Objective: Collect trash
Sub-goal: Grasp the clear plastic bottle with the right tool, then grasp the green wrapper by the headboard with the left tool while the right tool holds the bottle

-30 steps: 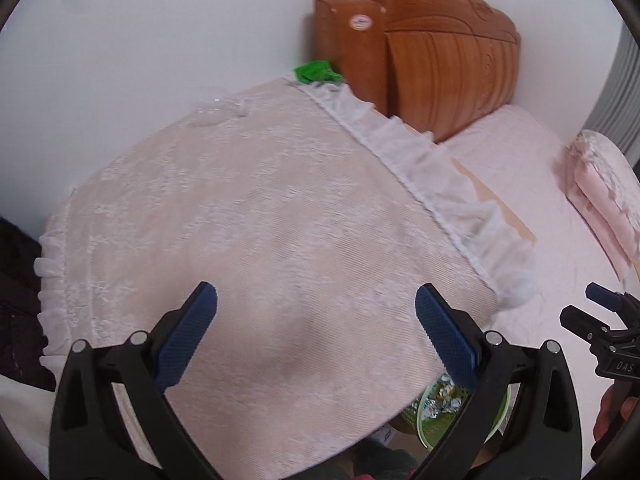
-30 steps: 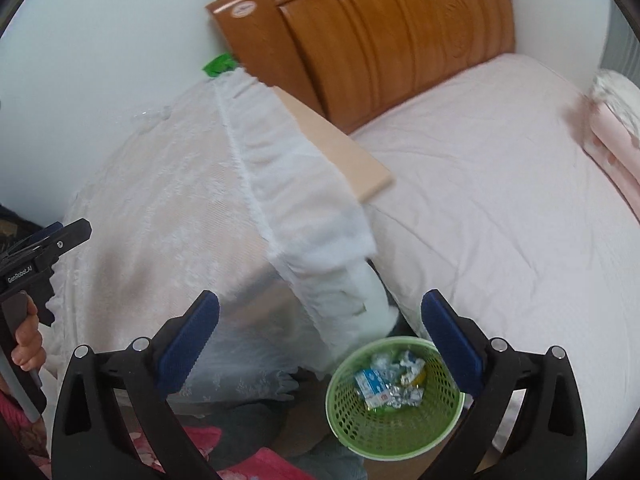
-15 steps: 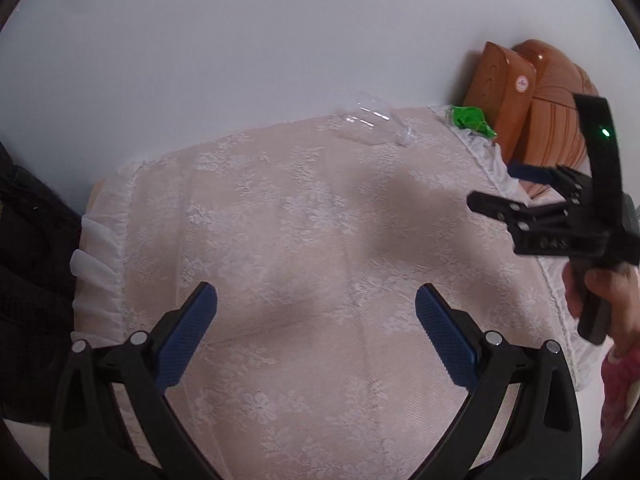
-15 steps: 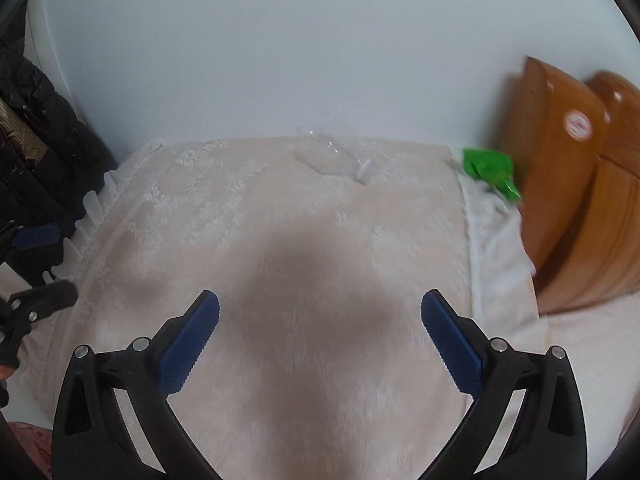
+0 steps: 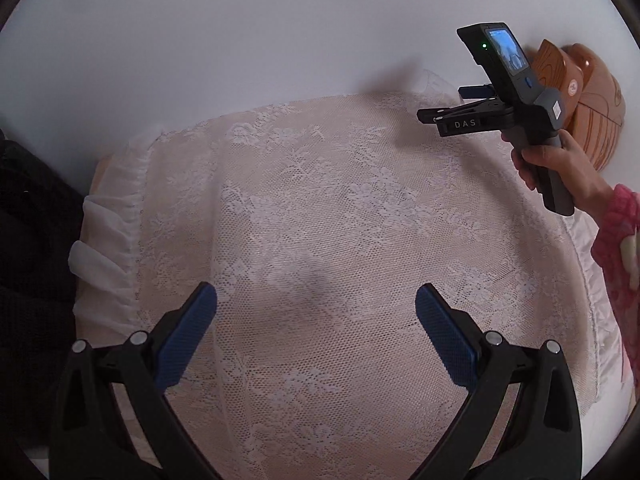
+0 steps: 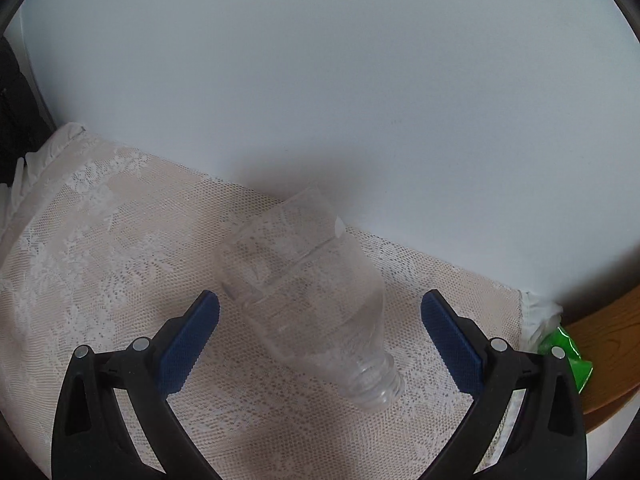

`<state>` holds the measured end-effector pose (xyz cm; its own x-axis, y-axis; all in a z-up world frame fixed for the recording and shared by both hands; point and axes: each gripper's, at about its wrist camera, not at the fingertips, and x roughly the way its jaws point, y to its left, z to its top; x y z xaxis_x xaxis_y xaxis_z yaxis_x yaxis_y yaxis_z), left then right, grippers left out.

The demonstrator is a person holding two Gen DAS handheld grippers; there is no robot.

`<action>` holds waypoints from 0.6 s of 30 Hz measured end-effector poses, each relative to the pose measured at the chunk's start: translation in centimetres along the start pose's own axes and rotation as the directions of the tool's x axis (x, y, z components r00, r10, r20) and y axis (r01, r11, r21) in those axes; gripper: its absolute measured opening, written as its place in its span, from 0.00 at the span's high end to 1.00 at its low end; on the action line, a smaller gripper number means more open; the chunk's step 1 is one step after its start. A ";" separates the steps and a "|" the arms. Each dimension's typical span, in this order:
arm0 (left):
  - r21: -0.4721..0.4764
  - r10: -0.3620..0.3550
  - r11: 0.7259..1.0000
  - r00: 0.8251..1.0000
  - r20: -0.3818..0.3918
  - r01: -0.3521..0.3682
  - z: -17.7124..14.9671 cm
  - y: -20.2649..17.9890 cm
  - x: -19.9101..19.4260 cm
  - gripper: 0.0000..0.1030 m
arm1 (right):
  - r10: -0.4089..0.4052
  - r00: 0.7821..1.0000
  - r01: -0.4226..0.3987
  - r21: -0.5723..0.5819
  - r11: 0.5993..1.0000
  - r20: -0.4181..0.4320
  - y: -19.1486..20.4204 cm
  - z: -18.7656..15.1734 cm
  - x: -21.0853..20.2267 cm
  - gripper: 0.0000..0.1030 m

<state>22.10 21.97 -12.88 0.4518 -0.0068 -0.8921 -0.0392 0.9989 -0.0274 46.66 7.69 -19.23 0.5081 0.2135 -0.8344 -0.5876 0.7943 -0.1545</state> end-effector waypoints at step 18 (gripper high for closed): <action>0.176 -0.160 0.973 0.986 0.053 0.149 4.7 -11.4 1.7 0.08 | -0.048 0.992 -0.008 0.443 0.896 0.114 -2.1 -14.6 -14.9 0.34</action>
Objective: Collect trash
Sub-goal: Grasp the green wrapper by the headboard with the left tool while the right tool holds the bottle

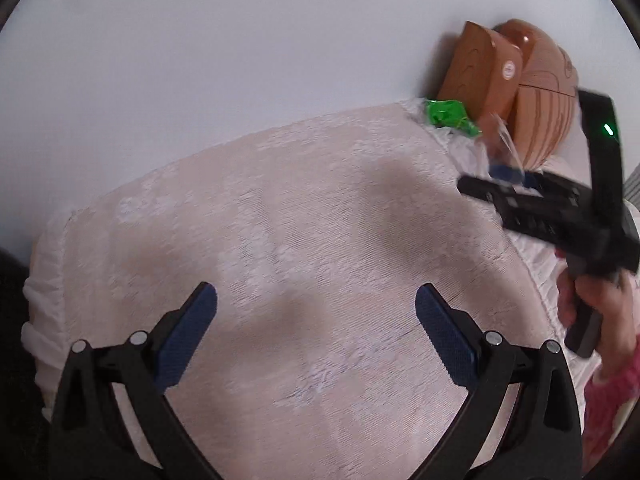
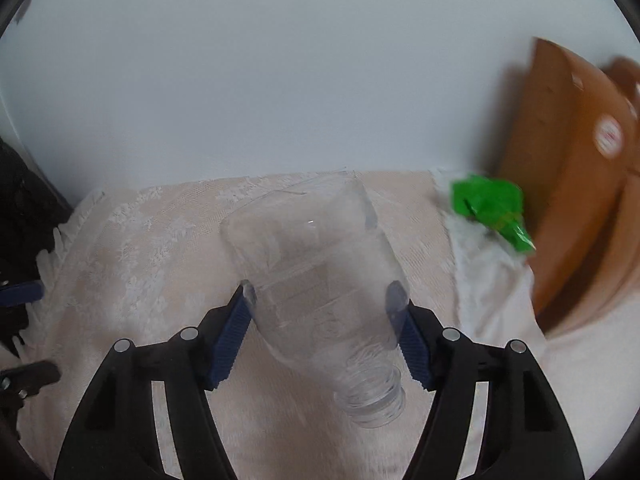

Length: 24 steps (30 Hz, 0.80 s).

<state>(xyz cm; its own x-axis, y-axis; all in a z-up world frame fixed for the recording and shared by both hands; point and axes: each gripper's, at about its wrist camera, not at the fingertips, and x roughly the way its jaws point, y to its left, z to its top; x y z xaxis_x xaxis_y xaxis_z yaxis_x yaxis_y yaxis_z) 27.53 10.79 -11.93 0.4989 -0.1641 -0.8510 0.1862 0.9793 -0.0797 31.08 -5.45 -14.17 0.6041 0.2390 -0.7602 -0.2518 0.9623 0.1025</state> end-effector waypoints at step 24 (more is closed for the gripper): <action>0.328 -0.033 0.945 0.992 0.121 -0.009 17.5 -20.9 20.4 0.07 | -0.082 0.995 0.049 0.467 0.883 0.051 -12.3 -22.3 -15.6 0.33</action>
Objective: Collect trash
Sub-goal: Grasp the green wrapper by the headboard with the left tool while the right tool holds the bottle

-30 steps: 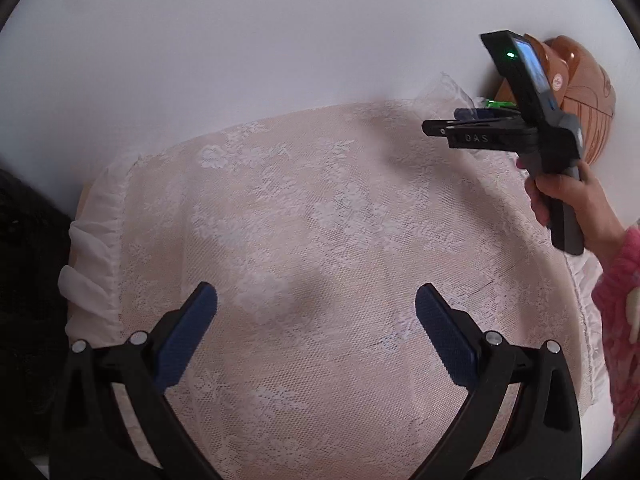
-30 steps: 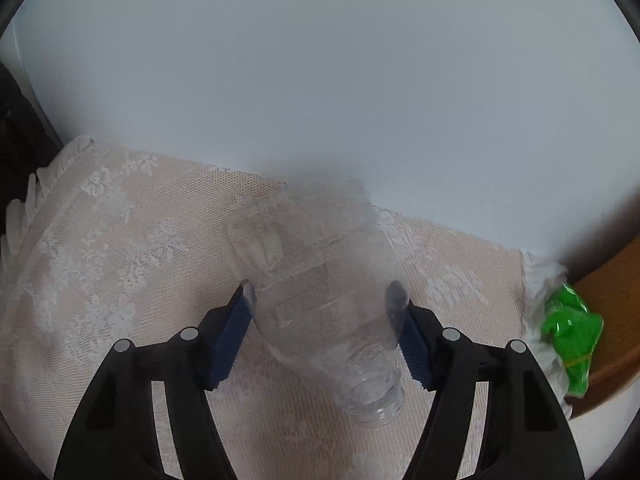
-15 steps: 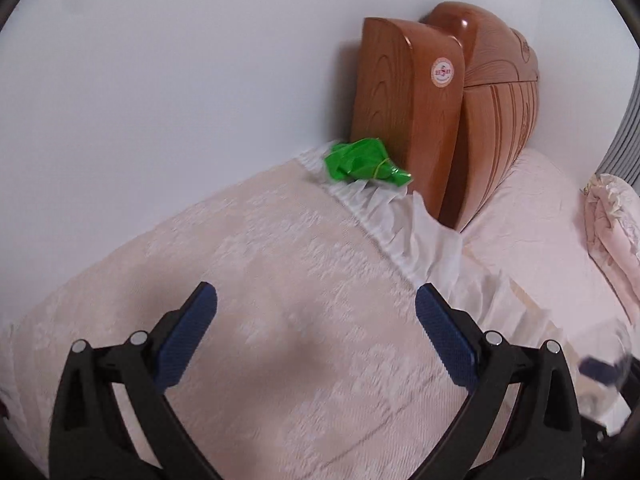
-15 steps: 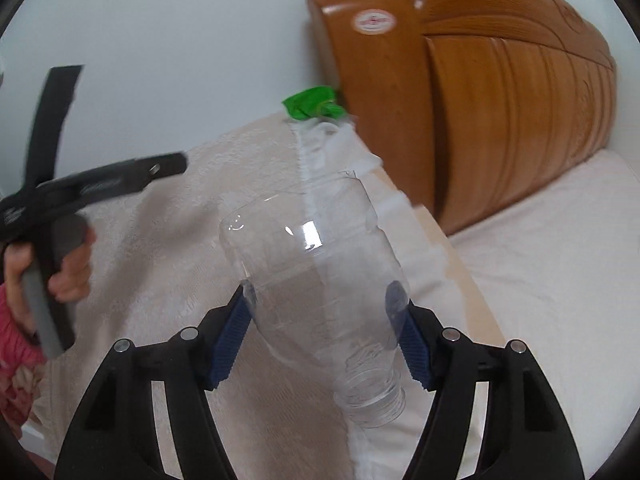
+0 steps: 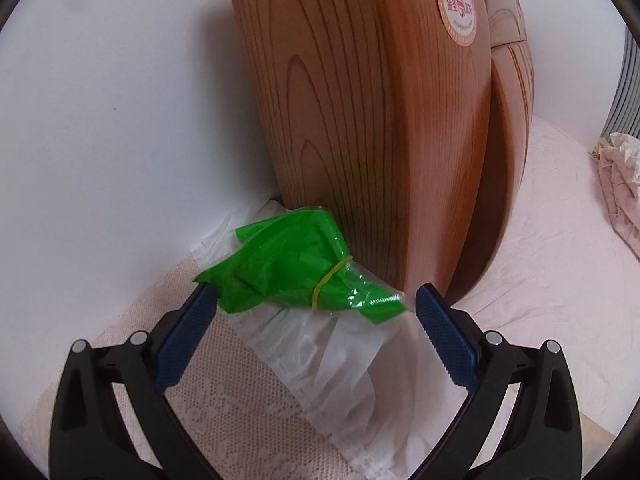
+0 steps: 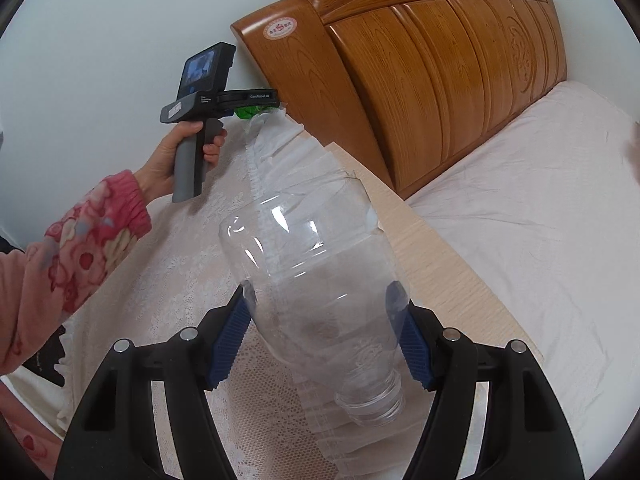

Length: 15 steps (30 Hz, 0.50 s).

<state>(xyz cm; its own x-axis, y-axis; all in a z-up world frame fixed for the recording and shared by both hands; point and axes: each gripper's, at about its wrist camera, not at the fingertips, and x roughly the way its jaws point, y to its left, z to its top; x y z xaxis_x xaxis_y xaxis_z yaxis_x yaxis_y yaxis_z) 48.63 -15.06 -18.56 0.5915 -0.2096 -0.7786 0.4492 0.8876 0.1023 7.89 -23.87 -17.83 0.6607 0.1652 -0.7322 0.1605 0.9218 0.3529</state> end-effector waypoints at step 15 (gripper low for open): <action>0.047 -0.034 0.998 0.999 -0.003 0.035 -1.4 2.8 -1.5 0.72 | 0.010 1.000 -0.010 0.024 1.000 -0.004 -0.5 -0.2 -0.4 0.33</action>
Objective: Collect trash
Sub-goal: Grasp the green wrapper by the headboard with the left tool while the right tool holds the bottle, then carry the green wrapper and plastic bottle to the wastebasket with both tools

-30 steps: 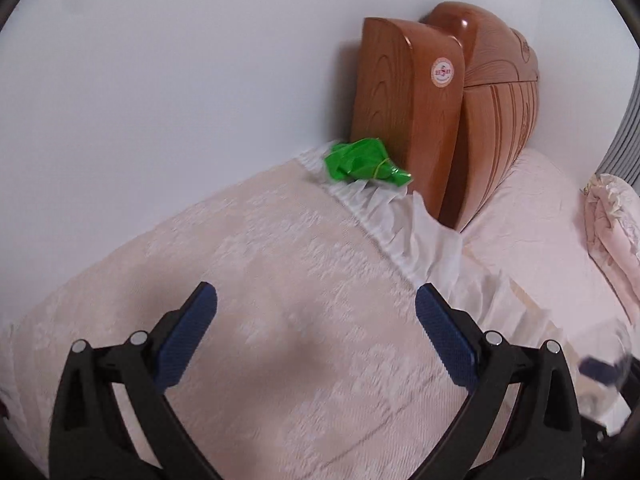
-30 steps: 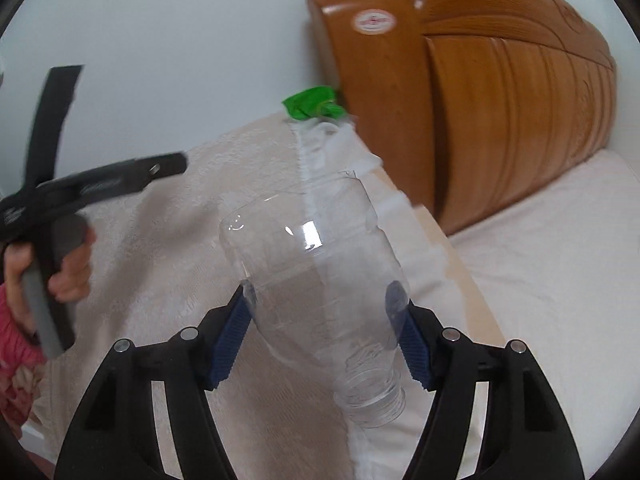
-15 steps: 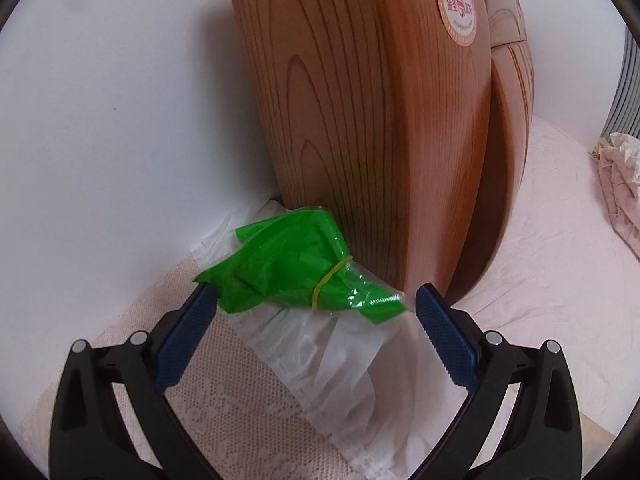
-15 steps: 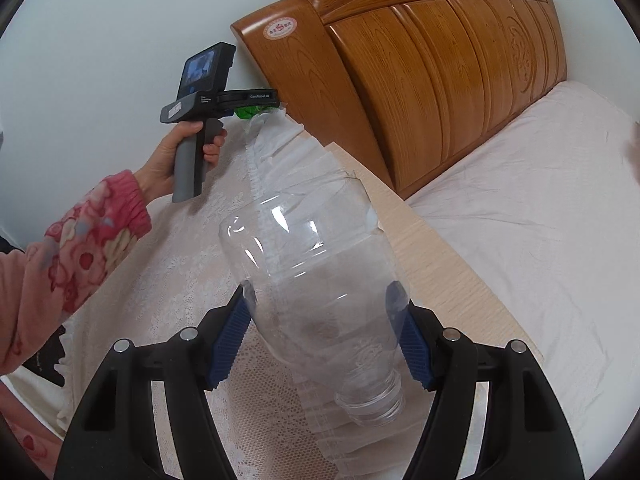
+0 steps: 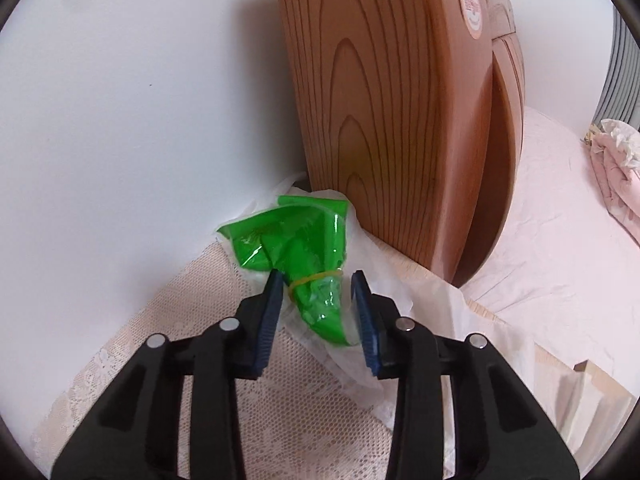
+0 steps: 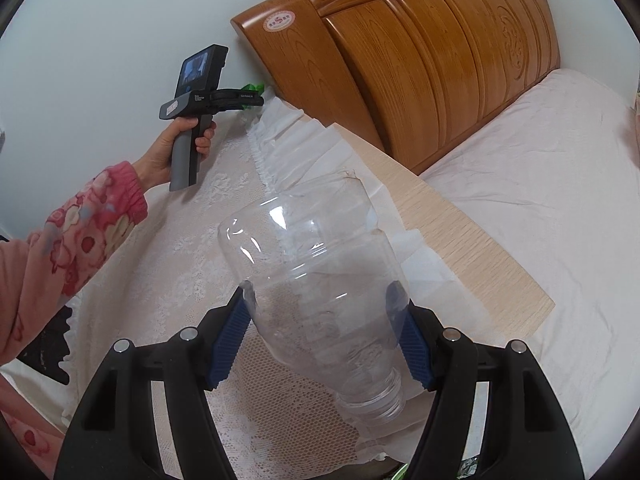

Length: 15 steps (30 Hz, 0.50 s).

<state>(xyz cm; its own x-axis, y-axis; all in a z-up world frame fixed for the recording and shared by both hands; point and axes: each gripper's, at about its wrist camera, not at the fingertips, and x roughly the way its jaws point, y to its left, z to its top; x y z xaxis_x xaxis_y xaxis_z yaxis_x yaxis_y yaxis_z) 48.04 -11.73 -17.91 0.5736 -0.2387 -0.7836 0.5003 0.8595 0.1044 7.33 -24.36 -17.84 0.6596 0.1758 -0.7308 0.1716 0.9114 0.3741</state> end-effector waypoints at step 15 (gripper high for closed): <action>-0.124 0.019 0.992 0.999 0.037 -0.014 -7.1 1.7 -17.8 0.76 | -0.005 0.999 0.007 -0.051 0.999 0.040 4.0 0.1 -5.6 0.33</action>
<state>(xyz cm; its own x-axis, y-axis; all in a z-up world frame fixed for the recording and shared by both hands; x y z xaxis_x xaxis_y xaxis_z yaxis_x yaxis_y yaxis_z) 34.09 -2.80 -8.07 0.6061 -0.2390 -0.7586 0.4078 0.9123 0.0383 4.35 -21.76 -12.19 0.6872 0.1561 -0.7096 0.1390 0.9304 0.3393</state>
